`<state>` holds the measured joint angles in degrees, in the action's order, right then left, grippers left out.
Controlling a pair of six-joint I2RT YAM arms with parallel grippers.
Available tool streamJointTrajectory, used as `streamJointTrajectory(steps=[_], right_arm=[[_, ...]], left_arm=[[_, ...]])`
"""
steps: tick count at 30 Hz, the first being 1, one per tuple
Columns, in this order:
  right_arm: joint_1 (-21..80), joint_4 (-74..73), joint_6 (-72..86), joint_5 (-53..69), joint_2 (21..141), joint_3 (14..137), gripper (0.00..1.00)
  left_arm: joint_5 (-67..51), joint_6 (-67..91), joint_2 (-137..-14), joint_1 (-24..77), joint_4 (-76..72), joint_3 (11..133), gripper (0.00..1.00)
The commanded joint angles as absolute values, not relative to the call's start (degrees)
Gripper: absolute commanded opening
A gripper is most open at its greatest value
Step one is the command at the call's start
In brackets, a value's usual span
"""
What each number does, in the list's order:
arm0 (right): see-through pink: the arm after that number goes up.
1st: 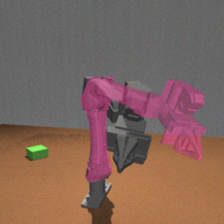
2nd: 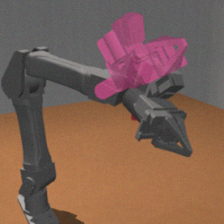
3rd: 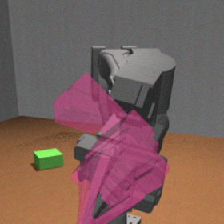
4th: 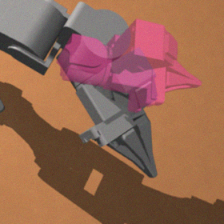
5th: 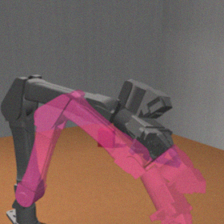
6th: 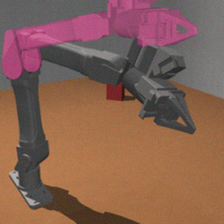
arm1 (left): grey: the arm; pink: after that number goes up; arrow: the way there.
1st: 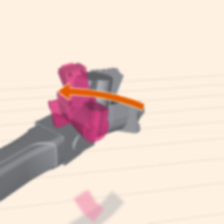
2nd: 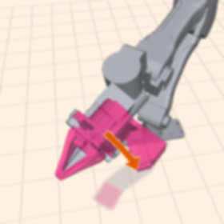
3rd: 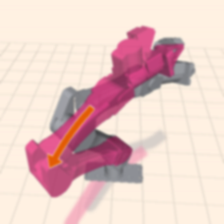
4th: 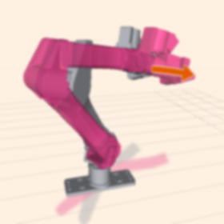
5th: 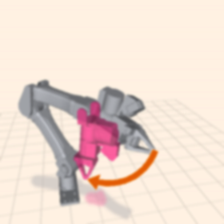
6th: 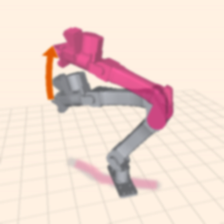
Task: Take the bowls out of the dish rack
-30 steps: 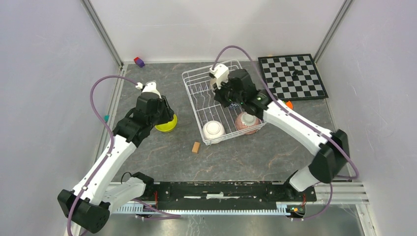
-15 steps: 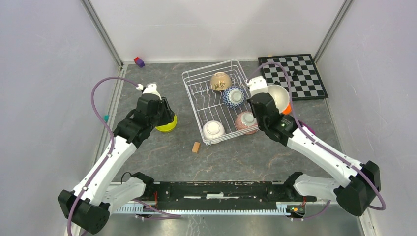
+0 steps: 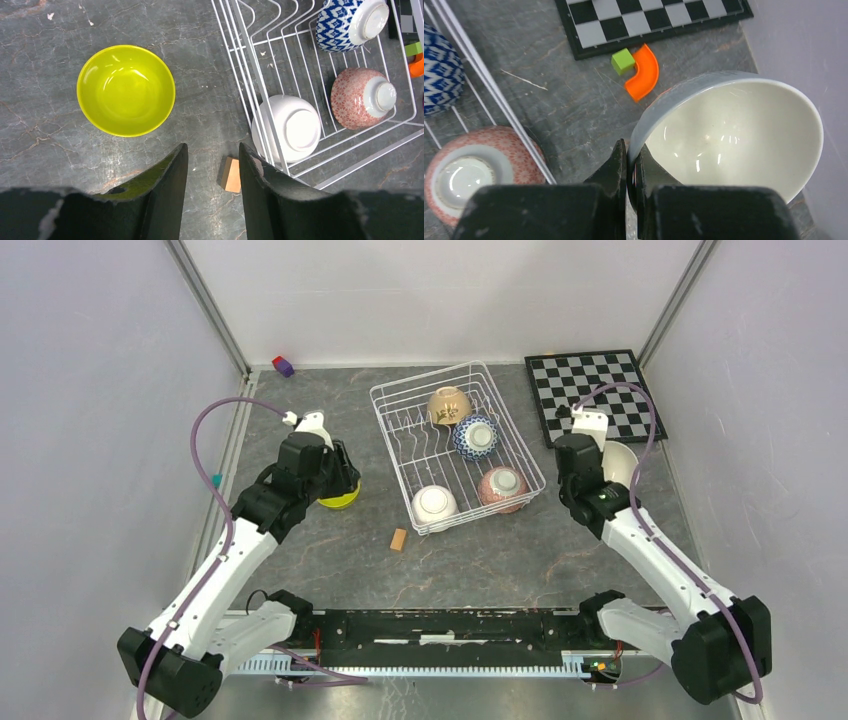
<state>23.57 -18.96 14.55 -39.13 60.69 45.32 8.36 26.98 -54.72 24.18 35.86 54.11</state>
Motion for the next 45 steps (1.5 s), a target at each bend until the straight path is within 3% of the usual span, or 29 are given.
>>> streamJointTrajectory(steps=[1, 10, 29, 35, 36, 38, 45], right_arm=[[20.0, -17.9, 20.2, -36.1, 60.0, 44.7, 0.0], [14.9, -19.4, 24.6, -25.8, 67.5, 44.6, 0.0], [9.6, -16.8, 28.3, -19.5, 80.5, 42.2, 0.03], [9.6, -18.0, 26.7, -20.5, 79.6, 43.3, 0.26], [9.5, -18.7, 26.1, -20.8, 79.2, 44.0, 0.38], [9.5, -19.5, 24.9, -21.6, 77.6, 45.0, 0.5], [9.6, -19.0, 18.7, -19.2, 69.4, 46.4, 0.53]], left_arm=[[7.1, 23.2, -53.0, 24.0, 33.4, 53.3, 0.5], [7.7, 22.8, -52.5, 24.0, 32.8, 53.1, 0.52], [6.8, 21.9, -54.1, 24.0, 32.7, 52.8, 0.52], [6.5, 21.5, -54.1, 24.0, 32.7, 52.6, 0.52], [6.4, 21.6, -54.1, 24.0, 32.7, 52.5, 0.53], [6.2, 21.6, -54.2, 24.0, 32.6, 52.5, 0.53], [3.2, 21.3, -54.6, 24.0, 31.7, 52.3, 0.55]])
